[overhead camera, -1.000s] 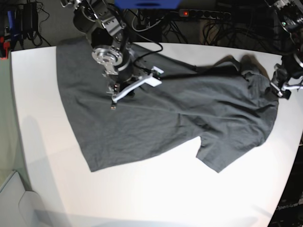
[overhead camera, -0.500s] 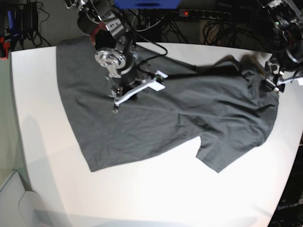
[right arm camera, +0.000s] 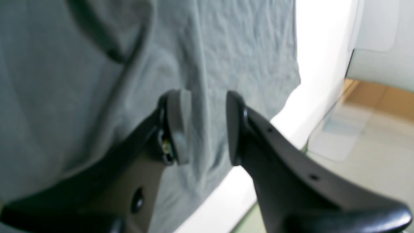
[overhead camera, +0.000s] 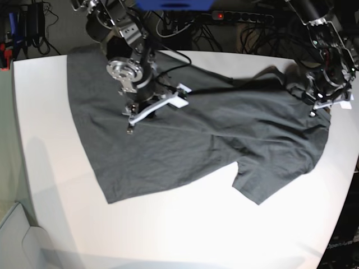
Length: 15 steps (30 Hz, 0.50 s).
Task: Layout the t-shirt on the table in an organized manner, then fold the t-shirt properly
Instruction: 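Grasp the t-shirt with the right gripper and release with the left gripper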
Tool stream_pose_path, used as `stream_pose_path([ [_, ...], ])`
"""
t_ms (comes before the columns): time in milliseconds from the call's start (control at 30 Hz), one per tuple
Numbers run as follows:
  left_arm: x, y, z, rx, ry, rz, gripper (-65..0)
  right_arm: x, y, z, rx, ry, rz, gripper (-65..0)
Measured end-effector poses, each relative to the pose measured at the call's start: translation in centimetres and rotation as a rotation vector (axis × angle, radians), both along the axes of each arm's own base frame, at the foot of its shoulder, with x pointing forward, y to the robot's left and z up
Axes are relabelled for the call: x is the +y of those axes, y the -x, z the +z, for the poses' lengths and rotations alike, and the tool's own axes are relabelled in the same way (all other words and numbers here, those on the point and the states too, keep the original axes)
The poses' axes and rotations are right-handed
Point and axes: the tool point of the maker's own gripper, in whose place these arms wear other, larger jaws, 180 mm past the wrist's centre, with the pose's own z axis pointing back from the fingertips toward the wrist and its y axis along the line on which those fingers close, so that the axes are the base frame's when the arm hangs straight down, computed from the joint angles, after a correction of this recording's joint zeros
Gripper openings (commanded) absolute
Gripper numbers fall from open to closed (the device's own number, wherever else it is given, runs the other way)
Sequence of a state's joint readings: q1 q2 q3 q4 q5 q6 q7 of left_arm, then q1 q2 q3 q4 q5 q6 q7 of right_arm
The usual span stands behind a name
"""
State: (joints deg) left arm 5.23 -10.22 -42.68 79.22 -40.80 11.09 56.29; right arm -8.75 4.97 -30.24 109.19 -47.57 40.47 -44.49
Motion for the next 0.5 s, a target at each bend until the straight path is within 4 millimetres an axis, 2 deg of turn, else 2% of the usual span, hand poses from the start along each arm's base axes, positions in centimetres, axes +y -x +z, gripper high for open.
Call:
stream_pose_path([
  [100,0.5,-1.3,0.5,-0.002,0.002,-0.001,-63.3,-0.5,0.0,-0.1,0.003,0.017,-0.012,-45.1],
  [200,0.5,-2.6,1.2,-0.013,0.008,0.004,-64.8,-0.2,0.0,0.0,0.000,0.011,-0.003,-45.1],
  [267,0.5,-4.4,2.3,-0.052,0.006,0.005,-64.8,-0.1,0.1,-0.1,0.003,0.010,0.000,-45.1],
  [333,-0.4,-6.7,4.3,-0.097,0.040,-0.028,-64.8,-0.2,0.1,-0.1,0.002,0.011,-0.001,-45.1],
  [433,-2.4,-9.4,8.9,-0.206,0.056,-0.105,-64.8,-0.1,0.1,-0.1,0.003,0.007,-0.003,-45.1],
  [500,-3.3,-10.4,11.4,-0.283,0.035,-0.105,-64.8,-0.2,0.0,-0.1,0.003,0.008,-0.005,-45.1],
])
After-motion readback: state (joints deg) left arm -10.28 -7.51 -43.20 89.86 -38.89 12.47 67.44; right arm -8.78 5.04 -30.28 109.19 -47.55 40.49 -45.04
